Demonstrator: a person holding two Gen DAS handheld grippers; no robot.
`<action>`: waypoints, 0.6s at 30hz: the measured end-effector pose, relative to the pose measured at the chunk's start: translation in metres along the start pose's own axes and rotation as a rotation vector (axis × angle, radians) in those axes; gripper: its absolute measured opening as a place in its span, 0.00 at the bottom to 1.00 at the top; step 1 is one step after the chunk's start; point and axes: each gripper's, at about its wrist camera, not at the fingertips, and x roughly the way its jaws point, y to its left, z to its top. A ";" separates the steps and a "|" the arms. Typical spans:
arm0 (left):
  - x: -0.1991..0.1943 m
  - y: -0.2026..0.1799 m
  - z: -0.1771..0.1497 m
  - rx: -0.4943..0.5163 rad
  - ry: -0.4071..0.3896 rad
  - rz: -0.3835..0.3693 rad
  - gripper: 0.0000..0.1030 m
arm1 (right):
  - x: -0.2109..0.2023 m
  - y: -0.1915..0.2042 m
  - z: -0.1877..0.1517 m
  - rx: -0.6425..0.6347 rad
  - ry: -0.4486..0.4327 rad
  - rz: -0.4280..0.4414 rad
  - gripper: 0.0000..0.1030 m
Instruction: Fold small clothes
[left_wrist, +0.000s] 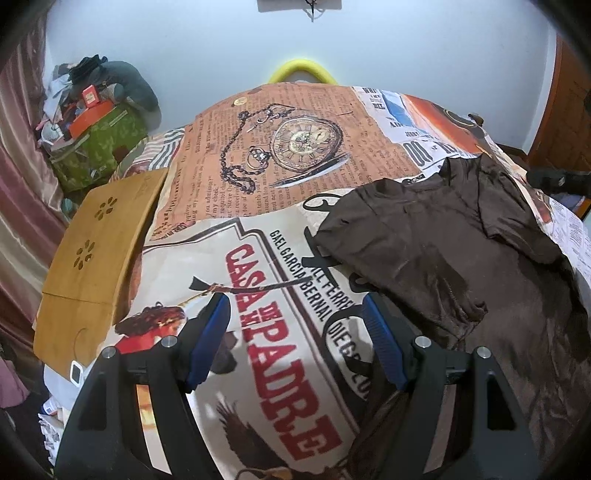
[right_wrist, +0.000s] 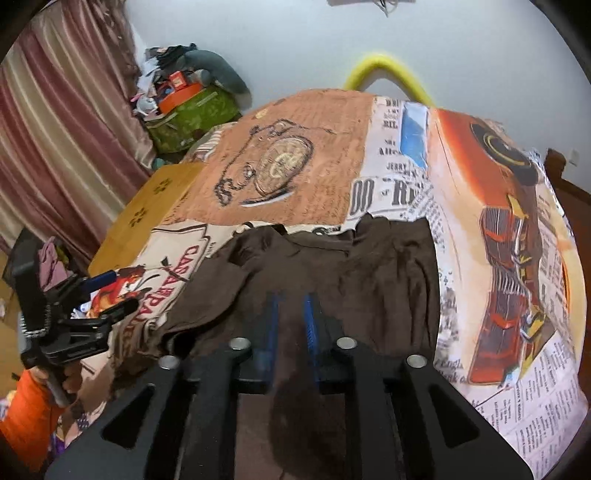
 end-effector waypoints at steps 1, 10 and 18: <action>0.000 -0.002 0.001 -0.002 0.002 -0.007 0.71 | -0.005 0.001 0.001 -0.002 -0.009 0.002 0.26; 0.012 -0.032 -0.001 0.018 0.047 -0.081 0.71 | -0.032 -0.022 -0.023 -0.029 -0.036 -0.100 0.28; 0.039 -0.062 -0.002 0.060 0.081 -0.082 0.79 | 0.009 -0.035 -0.071 -0.118 0.092 -0.191 0.29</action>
